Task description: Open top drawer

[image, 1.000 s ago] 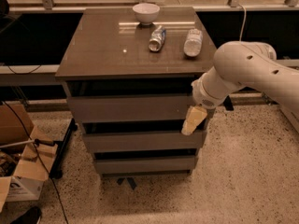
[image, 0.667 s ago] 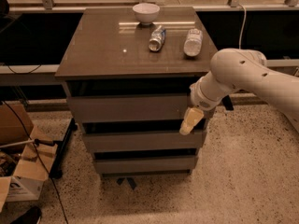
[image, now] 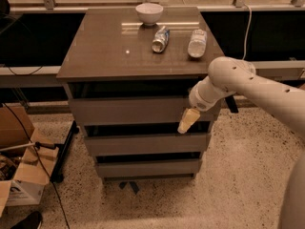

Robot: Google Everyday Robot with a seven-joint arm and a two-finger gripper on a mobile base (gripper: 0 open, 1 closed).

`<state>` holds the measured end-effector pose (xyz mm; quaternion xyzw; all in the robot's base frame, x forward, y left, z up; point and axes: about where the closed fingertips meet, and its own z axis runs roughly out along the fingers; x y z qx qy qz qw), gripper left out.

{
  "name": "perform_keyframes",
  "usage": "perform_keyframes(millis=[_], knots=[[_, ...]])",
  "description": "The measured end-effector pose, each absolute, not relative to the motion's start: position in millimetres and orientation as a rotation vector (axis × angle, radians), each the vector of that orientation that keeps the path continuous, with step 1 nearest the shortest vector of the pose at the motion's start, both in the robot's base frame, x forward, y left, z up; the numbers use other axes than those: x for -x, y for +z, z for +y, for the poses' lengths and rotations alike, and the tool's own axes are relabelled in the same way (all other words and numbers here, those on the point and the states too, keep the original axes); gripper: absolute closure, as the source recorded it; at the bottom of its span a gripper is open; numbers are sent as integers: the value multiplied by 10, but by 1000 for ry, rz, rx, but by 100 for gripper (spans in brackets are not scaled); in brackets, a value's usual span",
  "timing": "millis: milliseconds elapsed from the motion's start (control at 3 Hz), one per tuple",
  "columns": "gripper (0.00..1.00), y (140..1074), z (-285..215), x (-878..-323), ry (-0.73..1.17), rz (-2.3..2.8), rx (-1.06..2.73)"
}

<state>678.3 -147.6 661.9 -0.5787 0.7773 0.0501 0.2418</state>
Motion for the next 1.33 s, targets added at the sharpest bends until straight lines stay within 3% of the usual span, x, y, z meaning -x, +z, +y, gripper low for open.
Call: perform_keyframes(millis=[333, 1333], knots=[[19, 6505, -1498, -6719, 145, 2129, 1629], [89, 6516, -1589, -6526, 122, 2148, 1675]])
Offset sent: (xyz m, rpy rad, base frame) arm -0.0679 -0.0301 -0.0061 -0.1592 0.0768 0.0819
